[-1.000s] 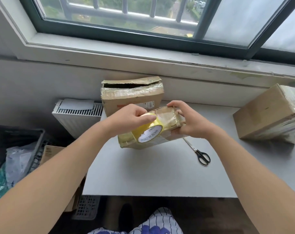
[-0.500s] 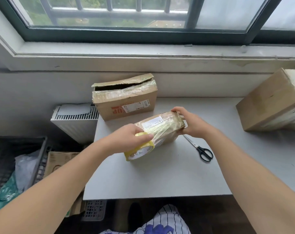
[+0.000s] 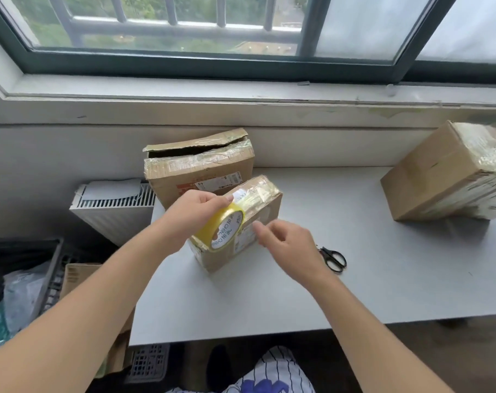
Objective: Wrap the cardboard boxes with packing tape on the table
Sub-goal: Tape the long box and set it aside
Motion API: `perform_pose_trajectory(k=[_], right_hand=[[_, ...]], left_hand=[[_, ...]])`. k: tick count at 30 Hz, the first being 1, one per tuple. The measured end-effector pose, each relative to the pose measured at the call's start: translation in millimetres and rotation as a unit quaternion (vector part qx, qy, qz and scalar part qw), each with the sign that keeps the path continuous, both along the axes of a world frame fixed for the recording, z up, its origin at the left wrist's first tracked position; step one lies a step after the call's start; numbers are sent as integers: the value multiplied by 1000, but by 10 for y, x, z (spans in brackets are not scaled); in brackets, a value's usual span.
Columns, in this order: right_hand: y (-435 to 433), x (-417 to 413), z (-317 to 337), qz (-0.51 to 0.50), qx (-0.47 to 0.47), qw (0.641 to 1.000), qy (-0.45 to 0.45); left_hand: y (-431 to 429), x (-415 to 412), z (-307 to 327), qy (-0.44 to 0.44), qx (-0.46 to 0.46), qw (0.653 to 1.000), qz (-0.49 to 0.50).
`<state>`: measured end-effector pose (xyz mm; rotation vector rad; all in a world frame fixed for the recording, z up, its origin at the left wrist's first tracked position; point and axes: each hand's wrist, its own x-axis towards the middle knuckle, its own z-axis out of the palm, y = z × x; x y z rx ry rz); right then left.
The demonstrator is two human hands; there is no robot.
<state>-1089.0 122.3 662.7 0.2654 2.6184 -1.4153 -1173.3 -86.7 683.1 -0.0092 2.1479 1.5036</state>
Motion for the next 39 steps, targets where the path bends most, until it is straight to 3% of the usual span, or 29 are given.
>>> perform_pose_trajectory(k=[2, 7, 14, 18, 20, 22, 24, 27, 31, 37, 39], right_hand=[[-333, 115, 108, 46, -16, 999, 8], [-747, 24, 280, 28, 59, 995, 70], [-862, 6, 307, -14, 13, 997, 79], [-906, 45, 311, -35, -44, 993, 103], [-876, 102, 292, -31, -78, 992, 98], [-836, 150, 297, -38, -127, 986, 104], [-803, 164, 313, -44, -173, 978, 109], [-750, 152, 382, -59, -196, 973, 107], [-559, 24, 548, -90, -191, 970, 120], [-185, -337, 864, -76, -171, 975, 123], [-79, -400, 926, -64, -165, 976, 127]], left_hand=[[18, -2, 65, -6, 19, 1000, -11], [51, 17, 131, -9, 46, 999, -13], [19, -32, 127, 28, 40, 999, 0], [-245, -90, 72, 61, 128, 990, 18], [-557, -115, -173, 106, 41, 990, -84], [-764, -17, -470, 99, -84, 959, -252], [-776, 78, -696, 125, -118, 931, -321], [-550, 272, -794, 198, -164, 925, -278], [-55, 663, -770, 278, -330, 882, -191], [414, 843, -544, 345, -357, 831, -251], [372, 709, -525, 417, -339, 785, -309]])
